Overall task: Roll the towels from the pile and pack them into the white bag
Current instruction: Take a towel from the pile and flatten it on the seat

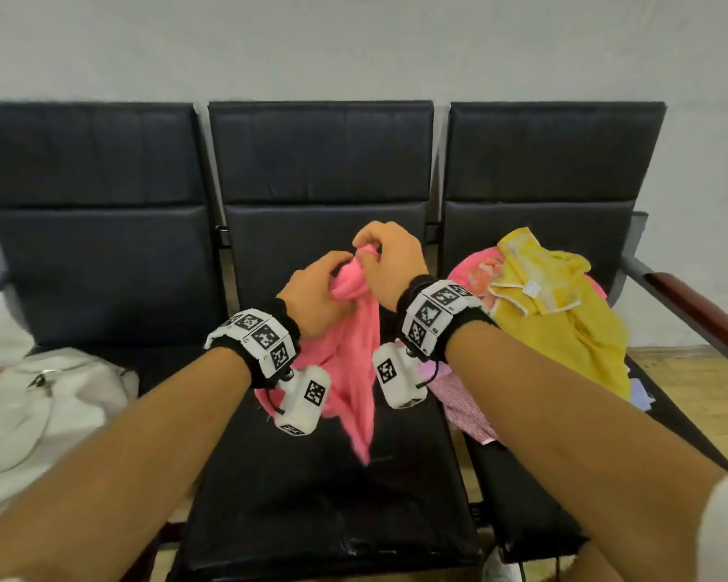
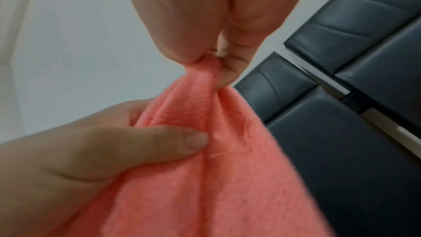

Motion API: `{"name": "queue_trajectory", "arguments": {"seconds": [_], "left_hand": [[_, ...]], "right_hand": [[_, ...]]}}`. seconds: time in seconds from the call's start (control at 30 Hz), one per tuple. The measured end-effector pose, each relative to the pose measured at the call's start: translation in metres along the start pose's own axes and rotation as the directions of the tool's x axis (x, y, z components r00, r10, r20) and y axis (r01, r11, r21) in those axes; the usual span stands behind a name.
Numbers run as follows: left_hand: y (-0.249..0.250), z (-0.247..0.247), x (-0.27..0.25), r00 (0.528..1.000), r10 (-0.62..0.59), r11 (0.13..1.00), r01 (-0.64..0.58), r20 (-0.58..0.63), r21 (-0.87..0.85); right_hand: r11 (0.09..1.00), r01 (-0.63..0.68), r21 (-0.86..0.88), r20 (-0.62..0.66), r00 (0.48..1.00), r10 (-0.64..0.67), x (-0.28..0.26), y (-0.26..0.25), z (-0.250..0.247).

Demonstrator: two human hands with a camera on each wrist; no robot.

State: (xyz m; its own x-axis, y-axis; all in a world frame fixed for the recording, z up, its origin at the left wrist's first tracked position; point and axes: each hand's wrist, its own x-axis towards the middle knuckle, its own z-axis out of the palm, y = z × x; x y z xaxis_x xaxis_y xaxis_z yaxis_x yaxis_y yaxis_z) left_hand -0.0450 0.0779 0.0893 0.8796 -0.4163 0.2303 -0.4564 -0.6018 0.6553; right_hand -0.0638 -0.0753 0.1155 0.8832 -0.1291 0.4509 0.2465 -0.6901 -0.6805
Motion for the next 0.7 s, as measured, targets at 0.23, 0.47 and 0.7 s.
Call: {"name": "queue_trajectory", "arguments": {"seconds": [0.23,0.47,0.7], "left_hand": [[-0.018,-0.083,-0.037,0.989,-0.053,0.989,0.071,-0.138,0.127],[-0.010,-0.118,-0.049,0.961,-0.033,0.996,0.056,-0.273,0.077],[-0.027,-0.127,-0.049,0.975,0.032,0.986,0.005,-0.220,0.165]], "right_hand": [[0.999,0.033,-0.038,-0.030,0.999,-0.034,0.006,-0.041,0.011],[0.996,0.050,-0.072,-0.070,0.996,-0.055,0.011,-0.065,0.011],[0.990,0.039,-0.137,-0.080,0.995,-0.051,0.010,-0.054,0.007]]}}
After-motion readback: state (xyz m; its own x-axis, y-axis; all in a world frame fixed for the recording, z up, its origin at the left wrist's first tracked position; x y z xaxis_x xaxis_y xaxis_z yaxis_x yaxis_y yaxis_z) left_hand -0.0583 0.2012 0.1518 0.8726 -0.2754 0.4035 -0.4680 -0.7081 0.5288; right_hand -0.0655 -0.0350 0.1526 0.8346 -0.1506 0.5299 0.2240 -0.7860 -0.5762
